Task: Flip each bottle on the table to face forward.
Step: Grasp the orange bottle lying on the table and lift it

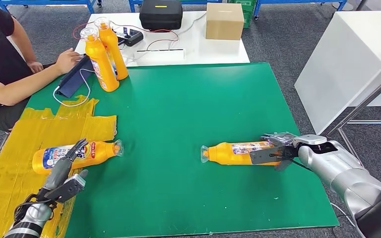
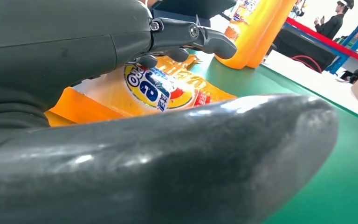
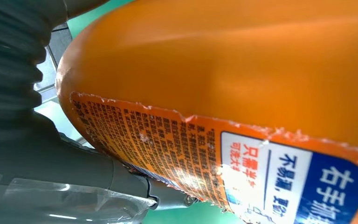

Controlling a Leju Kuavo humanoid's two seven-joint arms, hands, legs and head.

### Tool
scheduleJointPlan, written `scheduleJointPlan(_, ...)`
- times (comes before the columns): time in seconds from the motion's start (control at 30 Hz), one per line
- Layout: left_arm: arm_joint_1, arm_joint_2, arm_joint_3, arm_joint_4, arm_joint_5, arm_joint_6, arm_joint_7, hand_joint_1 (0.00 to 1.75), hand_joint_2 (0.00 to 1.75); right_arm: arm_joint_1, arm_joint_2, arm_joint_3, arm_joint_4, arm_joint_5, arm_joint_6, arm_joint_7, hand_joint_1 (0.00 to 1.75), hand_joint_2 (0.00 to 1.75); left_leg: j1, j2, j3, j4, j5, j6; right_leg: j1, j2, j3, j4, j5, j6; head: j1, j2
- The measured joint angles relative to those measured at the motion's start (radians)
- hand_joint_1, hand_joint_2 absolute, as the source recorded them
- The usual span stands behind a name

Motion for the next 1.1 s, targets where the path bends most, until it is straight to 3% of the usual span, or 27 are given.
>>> scheduleJointPlan(0.4, -0.003, -0.016, -0.009, -0.029, 0.189, -0.080, -0.011, 0.00, 0.00, 0.003, -0.007, 0.004, -0.001, -0.006, -0.013, 0.008, 1.75, 1.75, 0.000, 0.000, 0.002, 0.000, 0.000, 0.000, 0.000, 0.000, 0.002, 0.000, 0.000, 0.000, 0.000, 0.000)
scheduleJointPlan(0.6, 0.008, -0.032, 0.002, -0.125, 0.459, -0.289, -0.012, 0.00, 0.00, 0.014, 0.039, -0.022, 0.034, -0.007, -0.080, 0.023, 1.75, 1.75, 0.000, 0.009, 0.003, 0.000, -0.001, 0.000, 0.000, 0.006, 0.002, 0.000, 0.002, -0.002, 0.000, 0.000)
scheduleJointPlan(0.87, 0.037, -0.109, 0.088, -0.279, 0.754, -0.645, 0.025, 0.00, 0.00, 0.018, 0.133, -0.099, 0.102, -0.018, -0.147, 0.035, 1.75, 1.75, 0.001, 0.018, 0.005, 0.000, -0.002, -0.002, 0.000, 0.017, 0.001, 0.000, 0.006, -0.004, 0.000, 0.000)
scheduleJointPlan(1.1, 0.063, -0.144, 0.121, -0.340, 0.798, -0.689, 0.043, 0.00, 0.00, 0.018, 0.184, -0.138, 0.136, -0.021, -0.155, 0.034, 1.75, 1.75, 0.003, 0.018, 0.006, 0.000, -0.001, -0.002, 0.002, 0.017, 0.001, 0.000, 0.007, -0.004, 0.000, 0.000)
